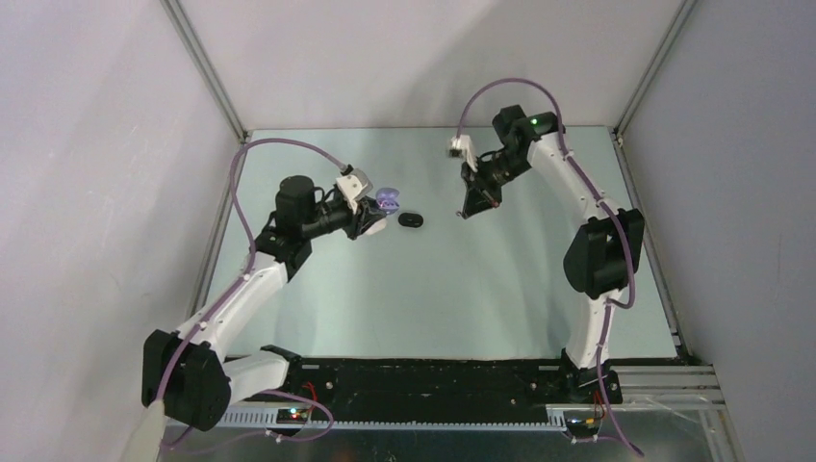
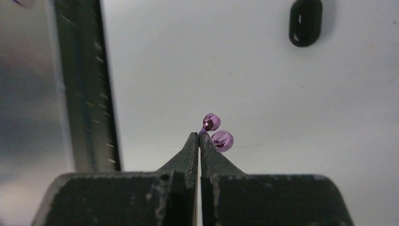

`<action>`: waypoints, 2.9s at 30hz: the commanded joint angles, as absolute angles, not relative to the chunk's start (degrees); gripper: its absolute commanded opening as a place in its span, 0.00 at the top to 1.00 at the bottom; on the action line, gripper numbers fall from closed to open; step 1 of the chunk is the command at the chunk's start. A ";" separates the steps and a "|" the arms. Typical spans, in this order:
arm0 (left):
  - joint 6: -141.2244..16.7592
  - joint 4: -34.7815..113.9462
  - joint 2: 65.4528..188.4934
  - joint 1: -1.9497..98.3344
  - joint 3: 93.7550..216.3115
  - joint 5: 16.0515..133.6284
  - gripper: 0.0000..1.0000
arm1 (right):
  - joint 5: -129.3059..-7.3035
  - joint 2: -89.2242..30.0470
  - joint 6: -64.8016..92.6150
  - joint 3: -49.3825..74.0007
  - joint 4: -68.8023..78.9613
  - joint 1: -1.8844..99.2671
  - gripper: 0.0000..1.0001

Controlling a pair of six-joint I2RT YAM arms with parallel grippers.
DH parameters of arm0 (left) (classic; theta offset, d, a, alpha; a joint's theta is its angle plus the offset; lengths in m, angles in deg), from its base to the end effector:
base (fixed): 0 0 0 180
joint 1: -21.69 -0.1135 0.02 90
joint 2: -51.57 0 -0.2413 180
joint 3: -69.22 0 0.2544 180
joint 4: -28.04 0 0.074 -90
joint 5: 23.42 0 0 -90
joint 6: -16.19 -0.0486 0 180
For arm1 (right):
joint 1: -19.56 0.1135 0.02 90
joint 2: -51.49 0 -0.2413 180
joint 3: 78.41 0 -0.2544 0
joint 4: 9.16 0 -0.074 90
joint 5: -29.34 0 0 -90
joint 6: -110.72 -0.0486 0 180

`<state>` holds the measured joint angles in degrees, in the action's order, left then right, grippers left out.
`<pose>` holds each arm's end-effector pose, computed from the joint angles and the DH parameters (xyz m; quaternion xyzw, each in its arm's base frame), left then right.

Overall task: Insert the wireless bluetooth earbuds into the charging case
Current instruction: Pick up the earbud from the center of the board, then place the earbud in the charging case.

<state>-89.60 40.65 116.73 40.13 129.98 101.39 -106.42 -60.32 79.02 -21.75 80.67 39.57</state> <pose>0.2580 -0.1153 0.2796 0.3958 0.6808 -0.2535 0.5618 0.3459 0.1630 0.2827 -0.6094 0.6857 0.3346 0.2156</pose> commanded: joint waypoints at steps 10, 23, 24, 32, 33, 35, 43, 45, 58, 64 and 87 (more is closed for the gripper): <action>-98.83 34.20 124.68 40.57 132.59 123.65 1.00 | -134.05 -62.08 58.45 -30.20 95.88 42.02 1.00; -111.10 53.14 128.16 41.91 142.06 133.21 1.00 | -131.43 -66.64 61.70 -38.00 94.69 46.46 1.00; -112.77 54.63 128.27 41.95 142.35 133.42 1.00 | -131.31 -66.72 61.51 -38.16 94.41 46.50 1.00; -119.32 63.01 129.53 41.91 145.83 134.83 1.00 | -128.94 -66.66 62.93 -38.62 92.71 47.01 1.00; -120.06 63.42 129.66 41.91 146.29 134.94 1.00 | -128.51 -66.60 63.37 -38.55 92.67 47.13 1.00; -120.66 64.45 129.93 41.95 146.90 135.30 1.00 | -127.76 -66.49 64.05 -38.35 92.45 47.47 1.00; -120.67 64.98 130.01 41.83 147.44 135.65 1.00 | -127.56 -67.03 64.62 -38.00 92.32 47.89 1.00; -119.78 64.36 130.02 41.76 147.46 135.63 1.00 | -127.53 -67.02 64.73 -37.93 92.15 48.13 1.00; -109.53 54.68 129.32 41.12 144.98 136.53 1.00 | -126.63 -66.37 64.49 -36.96 91.04 48.94 1.00; -110.56 55.56 129.11 41.14 145.00 136.74 1.00 | -126.32 -66.30 62.91 -36.82 89.23 48.57 1.00; -119.06 63.94 130.47 41.12 148.25 137.93 1.00 | -123.40 -61.86 61.03 -31.26 80.16 49.31 1.00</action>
